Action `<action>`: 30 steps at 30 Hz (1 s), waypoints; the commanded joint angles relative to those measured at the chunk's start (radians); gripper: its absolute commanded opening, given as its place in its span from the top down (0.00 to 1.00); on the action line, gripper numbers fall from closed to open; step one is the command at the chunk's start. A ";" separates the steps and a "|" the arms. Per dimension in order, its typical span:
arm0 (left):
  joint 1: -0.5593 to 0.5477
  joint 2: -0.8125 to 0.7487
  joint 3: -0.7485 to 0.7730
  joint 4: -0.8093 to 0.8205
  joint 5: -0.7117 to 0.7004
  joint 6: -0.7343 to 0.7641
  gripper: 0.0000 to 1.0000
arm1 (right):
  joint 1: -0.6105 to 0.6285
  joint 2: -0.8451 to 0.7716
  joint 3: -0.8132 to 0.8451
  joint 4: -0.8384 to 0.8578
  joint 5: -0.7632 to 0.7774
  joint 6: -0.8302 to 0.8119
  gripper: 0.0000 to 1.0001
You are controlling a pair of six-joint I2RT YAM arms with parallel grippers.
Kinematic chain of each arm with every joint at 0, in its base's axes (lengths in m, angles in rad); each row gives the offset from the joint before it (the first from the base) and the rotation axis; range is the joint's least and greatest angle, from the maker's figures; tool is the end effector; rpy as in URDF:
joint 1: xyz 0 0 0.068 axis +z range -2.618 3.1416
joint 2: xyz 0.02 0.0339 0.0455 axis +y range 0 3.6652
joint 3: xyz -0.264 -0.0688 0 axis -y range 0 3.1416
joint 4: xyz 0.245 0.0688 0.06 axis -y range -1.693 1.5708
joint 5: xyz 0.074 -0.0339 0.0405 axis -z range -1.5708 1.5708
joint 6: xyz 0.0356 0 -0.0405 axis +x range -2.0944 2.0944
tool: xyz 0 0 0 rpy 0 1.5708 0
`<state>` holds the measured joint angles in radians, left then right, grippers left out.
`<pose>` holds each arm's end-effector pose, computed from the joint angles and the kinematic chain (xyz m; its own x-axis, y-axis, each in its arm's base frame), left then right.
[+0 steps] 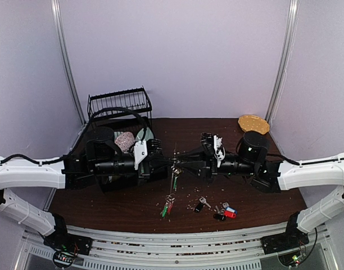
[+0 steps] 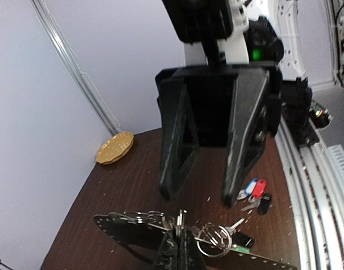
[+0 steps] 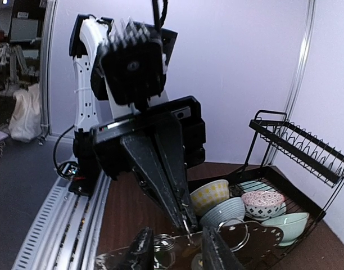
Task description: Put the keys on the keyring
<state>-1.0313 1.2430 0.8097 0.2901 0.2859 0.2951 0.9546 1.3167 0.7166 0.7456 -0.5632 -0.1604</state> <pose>0.1402 -0.2536 0.2996 0.2110 0.1908 -0.9587 0.9461 0.2068 0.2494 0.1537 0.2499 0.2953 0.2417 0.1076 -0.9644 -0.9692 0.0757 -0.2344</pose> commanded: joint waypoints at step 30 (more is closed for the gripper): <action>0.153 0.201 0.334 -0.528 0.697 0.475 1.00 | -0.061 -0.026 0.385 -0.961 -0.149 -0.886 0.54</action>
<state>-0.8768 1.3964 1.0447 -0.2012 0.8051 0.7830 0.8860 1.3357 1.1004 -0.1616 -0.7532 -0.8440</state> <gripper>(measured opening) 0.005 0.484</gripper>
